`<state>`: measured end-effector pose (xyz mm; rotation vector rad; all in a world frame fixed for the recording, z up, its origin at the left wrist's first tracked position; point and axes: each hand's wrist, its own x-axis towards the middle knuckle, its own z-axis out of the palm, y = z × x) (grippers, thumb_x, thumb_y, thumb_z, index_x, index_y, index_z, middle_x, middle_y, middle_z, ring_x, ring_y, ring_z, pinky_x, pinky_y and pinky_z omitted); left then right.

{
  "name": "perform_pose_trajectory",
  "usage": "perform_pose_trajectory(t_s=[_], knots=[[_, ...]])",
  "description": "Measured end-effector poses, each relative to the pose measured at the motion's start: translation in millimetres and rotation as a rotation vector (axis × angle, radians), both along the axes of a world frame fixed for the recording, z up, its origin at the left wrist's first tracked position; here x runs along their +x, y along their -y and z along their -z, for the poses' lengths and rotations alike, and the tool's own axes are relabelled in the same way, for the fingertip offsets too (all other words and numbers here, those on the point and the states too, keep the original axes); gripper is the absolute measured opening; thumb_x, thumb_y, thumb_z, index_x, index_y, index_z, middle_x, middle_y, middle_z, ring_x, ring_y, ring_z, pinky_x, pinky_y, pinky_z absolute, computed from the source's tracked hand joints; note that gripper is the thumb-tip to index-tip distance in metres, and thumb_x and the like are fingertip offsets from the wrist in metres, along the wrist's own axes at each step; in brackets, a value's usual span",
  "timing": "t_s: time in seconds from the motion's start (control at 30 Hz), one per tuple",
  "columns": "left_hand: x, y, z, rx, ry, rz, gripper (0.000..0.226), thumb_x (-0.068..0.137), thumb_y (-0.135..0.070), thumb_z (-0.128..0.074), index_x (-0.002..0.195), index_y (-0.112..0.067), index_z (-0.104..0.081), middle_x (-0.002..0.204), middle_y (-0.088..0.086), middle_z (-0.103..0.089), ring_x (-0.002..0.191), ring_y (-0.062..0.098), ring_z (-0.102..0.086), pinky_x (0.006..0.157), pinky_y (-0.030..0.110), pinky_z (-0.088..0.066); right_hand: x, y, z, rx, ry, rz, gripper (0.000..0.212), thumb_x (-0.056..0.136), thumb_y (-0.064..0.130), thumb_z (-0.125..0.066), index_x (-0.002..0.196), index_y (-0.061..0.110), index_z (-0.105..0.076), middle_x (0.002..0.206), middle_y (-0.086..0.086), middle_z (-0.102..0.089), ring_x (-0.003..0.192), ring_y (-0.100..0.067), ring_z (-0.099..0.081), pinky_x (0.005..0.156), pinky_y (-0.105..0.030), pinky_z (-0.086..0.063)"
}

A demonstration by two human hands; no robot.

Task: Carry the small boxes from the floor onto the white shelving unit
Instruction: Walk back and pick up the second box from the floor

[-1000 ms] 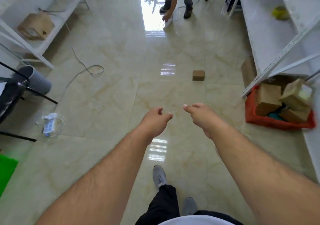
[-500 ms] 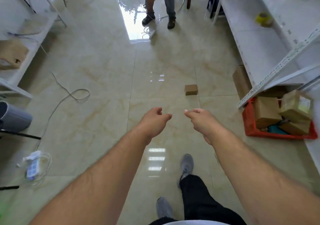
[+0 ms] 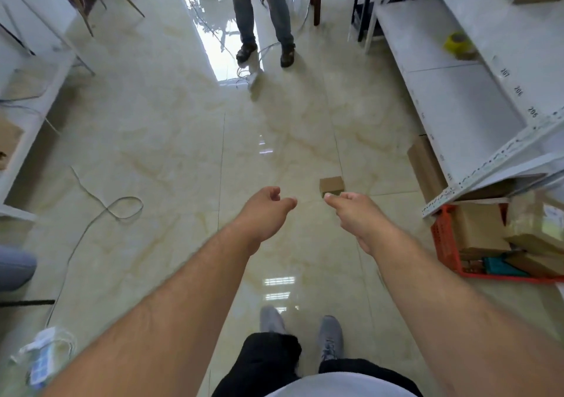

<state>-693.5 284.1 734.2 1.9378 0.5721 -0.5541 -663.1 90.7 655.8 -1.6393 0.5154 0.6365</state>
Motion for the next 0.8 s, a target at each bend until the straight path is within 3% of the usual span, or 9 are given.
perform_pose_trajectory(t_s=[0.03, 0.1, 0.17, 0.27, 0.37, 0.5, 0.63, 0.73, 0.8], knots=[[14.2, -4.1, 0.3, -0.001, -0.002, 0.007, 0.073, 0.103, -0.037, -0.066, 0.167, -0.014, -0.039, 0.167, 0.004, -0.049, 0.15, 0.024, -0.049, 0.107, 0.03, -0.036, 12.1, -2.9, 0.5, -0.008, 0.001, 0.009, 0.033, 0.082, 0.056, -0.07, 0.096, 0.03, -0.056, 0.083, 0.015, -0.042, 0.071, -0.004, -0.04, 0.064, -0.025, -0.035], [43.7, -15.2, 2.5, -0.008, -0.002, 0.022, 0.073, 0.103, -0.038, -0.066, 0.167, -0.015, -0.039, 0.167, 0.004, -0.048, 0.151, 0.024, -0.049, 0.109, 0.031, -0.036, 38.5, -10.9, 2.5, -0.008, 0.01, 0.015, 0.042, 0.078, 0.058, -0.068, 0.103, 0.028, -0.052, 0.083, 0.015, -0.037, 0.071, -0.004, -0.037, 0.067, -0.025, -0.036], [73.6, -29.3, 6.1, -0.013, -0.004, 0.042, 0.073, 0.103, -0.038, -0.065, 0.167, -0.015, -0.039, 0.167, 0.004, -0.048, 0.151, 0.024, -0.049, 0.11, 0.032, -0.036, 65.7, -20.1, 5.8, -0.032, 0.029, 0.045, 0.044, 0.087, 0.054, -0.07, 0.114, 0.023, -0.053, 0.086, 0.013, -0.042, 0.082, -0.01, -0.046, 0.084, -0.031, -0.043], [121.9, -56.9, 9.7, -0.034, -0.001, 0.069, 0.072, 0.104, -0.039, -0.065, 0.167, -0.016, -0.038, 0.167, 0.002, -0.048, 0.151, 0.023, -0.048, 0.113, 0.033, -0.035, 106.4, -37.7, 3.6, -0.083, 0.021, 0.101, 0.028, 0.102, 0.038, -0.067, 0.117, 0.015, -0.063, 0.094, 0.006, -0.057, 0.108, -0.022, -0.056, 0.104, -0.038, -0.046], [172.0, -89.0, 10.0, -0.044, -0.006, 0.098, 0.072, 0.103, -0.039, -0.065, 0.167, -0.017, -0.039, 0.166, 0.001, -0.049, 0.151, 0.023, -0.048, 0.117, 0.035, -0.035, 147.2, -59.2, 4.3, -0.128, 0.003, 0.162, 0.042, 0.103, 0.034, -0.067, 0.122, -0.003, -0.068, 0.105, -0.007, -0.063, 0.108, -0.024, -0.059, 0.104, -0.04, -0.047], [234.0, -118.1, 6.1, -0.047, -0.015, 0.148, 0.072, 0.103, -0.038, -0.065, 0.167, -0.017, -0.039, 0.164, 0.0, -0.05, 0.148, 0.022, -0.05, 0.111, 0.032, -0.035, 192.9, -86.1, 2.1, -0.065, 0.0, 0.237, 0.071, 0.097, 0.042, -0.072, 0.153, 0.002, -0.055, 0.145, -0.012, -0.064, 0.137, -0.027, -0.06, 0.12, -0.048, -0.046], [290.9, -123.1, 5.5, -0.051, -0.029, 0.217, 0.071, 0.103, -0.038, -0.064, 0.166, -0.017, -0.04, 0.157, -0.002, -0.053, 0.144, 0.021, -0.051, 0.107, 0.03, -0.034, 238.0, -97.7, 4.3, -0.062, 0.004, 0.267, 0.081, 0.087, 0.048, -0.072, 0.151, 0.001, -0.055, 0.127, -0.009, -0.061, 0.12, -0.025, -0.062, 0.114, -0.045, -0.049], [334.5, -117.4, 9.7, -0.047, -0.043, 0.27, 0.071, 0.104, -0.037, -0.064, 0.167, -0.016, -0.039, 0.162, 0.0, -0.05, 0.148, 0.021, -0.049, 0.106, 0.03, -0.033, 274.6, -97.7, 9.6, -0.027, -0.007, 0.289, 0.042, 0.092, 0.045, -0.071, 0.121, 0.016, -0.062, 0.099, 0.005, -0.056, 0.088, -0.015, -0.06, 0.086, -0.032, -0.052], [366.1, -110.1, 13.1, -0.029, -0.06, 0.306, 0.071, 0.104, -0.037, -0.064, 0.166, -0.016, -0.04, 0.161, 0.0, -0.051, 0.148, 0.021, -0.049, 0.107, 0.03, -0.033, 299.0, -94.3, 16.1, -0.014, -0.024, 0.323, 0.031, 0.096, 0.042, -0.071, 0.114, 0.019, -0.059, 0.093, 0.006, -0.052, 0.083, -0.014, -0.055, 0.082, -0.031, -0.049]])
